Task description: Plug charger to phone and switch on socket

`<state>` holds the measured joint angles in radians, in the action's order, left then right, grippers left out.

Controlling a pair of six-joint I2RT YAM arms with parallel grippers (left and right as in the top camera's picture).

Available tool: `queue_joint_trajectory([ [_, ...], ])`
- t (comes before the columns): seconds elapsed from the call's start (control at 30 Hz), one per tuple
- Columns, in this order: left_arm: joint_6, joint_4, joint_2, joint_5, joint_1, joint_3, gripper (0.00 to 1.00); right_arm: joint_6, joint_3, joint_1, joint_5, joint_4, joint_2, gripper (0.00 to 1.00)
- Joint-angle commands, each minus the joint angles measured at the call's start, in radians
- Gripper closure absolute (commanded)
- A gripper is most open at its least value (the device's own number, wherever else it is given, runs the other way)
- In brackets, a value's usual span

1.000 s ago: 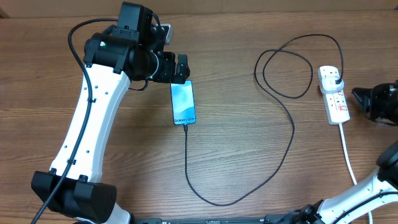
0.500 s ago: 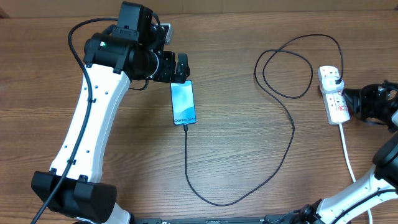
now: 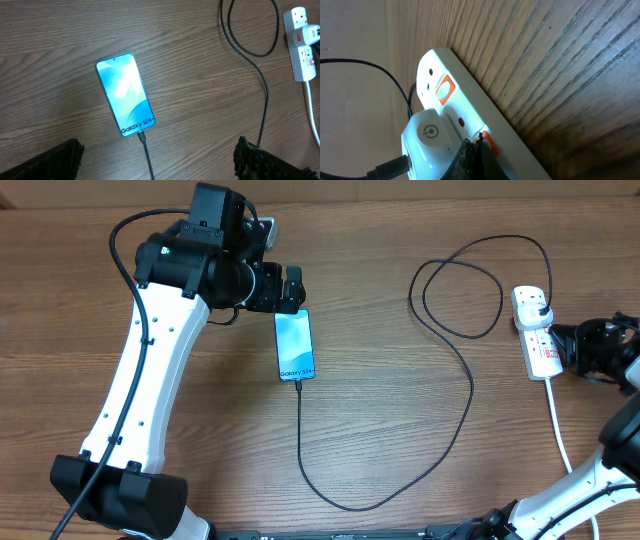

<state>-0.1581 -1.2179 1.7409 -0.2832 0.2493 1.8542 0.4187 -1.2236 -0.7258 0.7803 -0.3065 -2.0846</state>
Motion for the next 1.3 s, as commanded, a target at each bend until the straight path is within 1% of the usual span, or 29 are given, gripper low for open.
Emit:
queue_joint_trajectory([
  [0.0,0.000,0.003,0.000,0.002,0.007,0.007,0.00,0.001,0.014,0.003,-0.002,0.011,-0.005,0.96],
  [0.6,-0.007,0.003,0.000,0.002,0.007,0.007,0.00,0.001,0.027,0.037,-0.024,0.013,-0.012,0.96],
  [1.0,-0.007,0.005,0.000,-0.024,0.007,0.007,0.00,-0.003,0.027,0.047,-0.012,-0.040,-0.068,0.96],
  [1.27,-0.008,0.011,0.000,-0.024,0.007,0.007,0.01,-0.003,0.027,0.075,-0.031,-0.067,-0.069,0.96],
])
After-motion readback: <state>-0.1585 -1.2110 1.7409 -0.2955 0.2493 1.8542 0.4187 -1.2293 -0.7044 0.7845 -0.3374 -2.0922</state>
